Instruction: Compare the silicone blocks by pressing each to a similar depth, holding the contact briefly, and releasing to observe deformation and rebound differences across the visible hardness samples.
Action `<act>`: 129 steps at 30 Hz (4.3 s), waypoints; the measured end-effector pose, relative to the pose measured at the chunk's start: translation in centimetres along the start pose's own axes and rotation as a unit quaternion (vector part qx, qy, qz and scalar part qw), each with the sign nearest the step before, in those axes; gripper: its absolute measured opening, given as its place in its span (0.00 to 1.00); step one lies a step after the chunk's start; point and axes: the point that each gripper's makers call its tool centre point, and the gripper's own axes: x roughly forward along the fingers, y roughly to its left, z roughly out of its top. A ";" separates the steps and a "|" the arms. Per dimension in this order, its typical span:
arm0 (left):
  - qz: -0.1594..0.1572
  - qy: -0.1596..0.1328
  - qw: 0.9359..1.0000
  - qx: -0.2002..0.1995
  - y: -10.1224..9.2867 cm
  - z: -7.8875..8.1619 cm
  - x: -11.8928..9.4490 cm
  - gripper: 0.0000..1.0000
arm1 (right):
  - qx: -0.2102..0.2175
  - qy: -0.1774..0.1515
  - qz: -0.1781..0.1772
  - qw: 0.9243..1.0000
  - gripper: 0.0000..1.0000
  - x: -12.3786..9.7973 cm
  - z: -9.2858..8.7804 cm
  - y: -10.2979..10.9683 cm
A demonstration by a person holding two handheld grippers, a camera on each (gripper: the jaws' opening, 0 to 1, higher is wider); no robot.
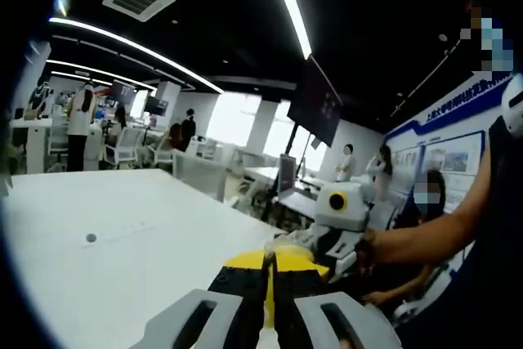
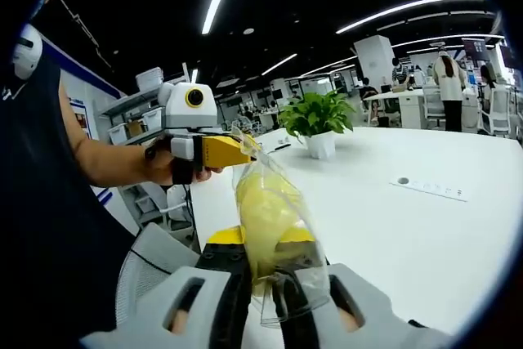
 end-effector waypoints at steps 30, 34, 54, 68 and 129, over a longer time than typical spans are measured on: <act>0.039 -0.022 0.997 -0.064 2.1 0.0 -1.8 0.00 | 0.020 0.004 0.017 1.000 0.05 2.4 0.5 0.3; 0.040 -0.025 0.998 -0.052 2.1 -0.3 -1.7 0.00 | 0.026 0.011 0.017 0.999 0.05 2.3 0.2 0.3; 0.028 -0.027 0.999 -0.015 1.5 -0.8 -1.3 0.00 | 0.030 0.019 0.025 0.999 0.05 1.6 -0.5 0.3; 0.036 -0.011 0.999 -0.010 0.9 -0.9 -0.6 0.00 | 0.030 0.003 0.026 0.999 0.10 1.0 -0.9 -0.1; 0.023 -0.002 0.996 -0.081 -0.4 -5.8 5.6 0.00 | 0.059 -0.019 -0.245 0.968 0.96 -10.5 -8.9 -6.1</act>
